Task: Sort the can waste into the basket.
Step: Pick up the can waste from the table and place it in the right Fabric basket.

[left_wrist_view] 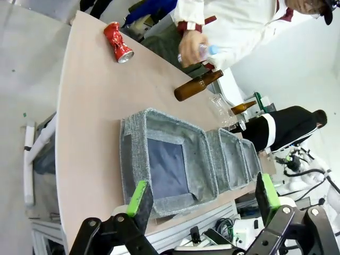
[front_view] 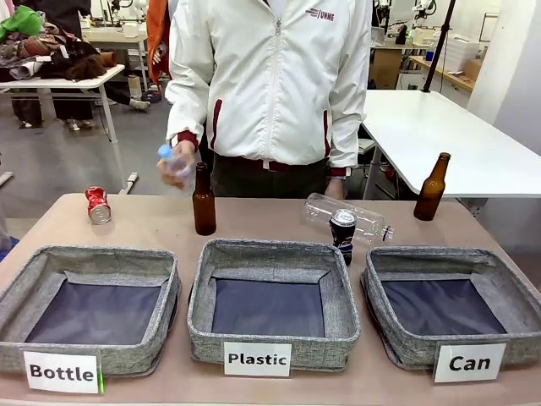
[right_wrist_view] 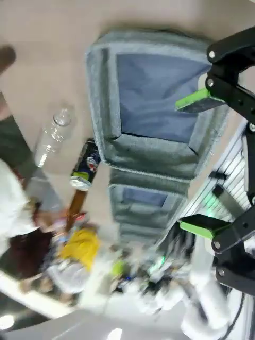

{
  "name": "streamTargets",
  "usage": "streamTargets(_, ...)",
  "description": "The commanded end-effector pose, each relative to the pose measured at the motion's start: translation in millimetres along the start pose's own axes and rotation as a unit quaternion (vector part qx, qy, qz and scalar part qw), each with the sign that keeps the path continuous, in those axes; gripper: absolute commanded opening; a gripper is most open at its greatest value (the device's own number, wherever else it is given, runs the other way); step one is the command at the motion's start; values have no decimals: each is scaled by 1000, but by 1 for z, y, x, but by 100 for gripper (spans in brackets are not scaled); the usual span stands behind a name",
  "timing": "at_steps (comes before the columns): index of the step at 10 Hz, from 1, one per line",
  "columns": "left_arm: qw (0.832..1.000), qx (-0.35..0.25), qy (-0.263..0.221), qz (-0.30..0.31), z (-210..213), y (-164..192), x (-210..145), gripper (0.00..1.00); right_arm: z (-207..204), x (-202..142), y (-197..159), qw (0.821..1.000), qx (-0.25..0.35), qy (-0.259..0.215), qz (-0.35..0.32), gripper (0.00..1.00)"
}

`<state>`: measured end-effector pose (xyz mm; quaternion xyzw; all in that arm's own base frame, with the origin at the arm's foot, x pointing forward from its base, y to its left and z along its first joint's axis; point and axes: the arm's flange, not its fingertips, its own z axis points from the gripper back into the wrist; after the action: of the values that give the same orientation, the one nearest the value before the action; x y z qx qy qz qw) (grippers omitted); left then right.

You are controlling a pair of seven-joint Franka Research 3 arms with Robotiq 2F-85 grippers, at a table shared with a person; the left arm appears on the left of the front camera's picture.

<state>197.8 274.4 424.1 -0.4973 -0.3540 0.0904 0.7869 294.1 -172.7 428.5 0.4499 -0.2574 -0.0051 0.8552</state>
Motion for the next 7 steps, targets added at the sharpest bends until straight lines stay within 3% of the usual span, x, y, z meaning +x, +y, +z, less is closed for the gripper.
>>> streamTargets(1, 1000, -9, -7, -12, 2, -1, 2, 100, -83, 3, 36, 981, -50, 33, 184, 100)
streamTargets(3, 1000, -9, -7, -12, 2, -1, 2, 100, -134, 3, 57, 963, -63, 70, 254, 100)
streamTargets(4, 1000, -9, -7, -12, 2, -1, 2, 100, -138, 3, 59, 964, -73, 59, 250, 100)
streamTargets(5, 1000, -9, -7, -12, 2, -1, 2, 100, -121, 6, 53, 978, -83, -3, 193, 100)
streamTargets(6, 1000, -9, -7, -12, 2, -1, 2, 100, -133, 36, 80, 962, -72, 102, 243, 100)
streamTargets(7, 1000, -9, -7, -12, 2, -1, 2, 100, -133, 36, 80, 962, -72, 102, 243, 100)
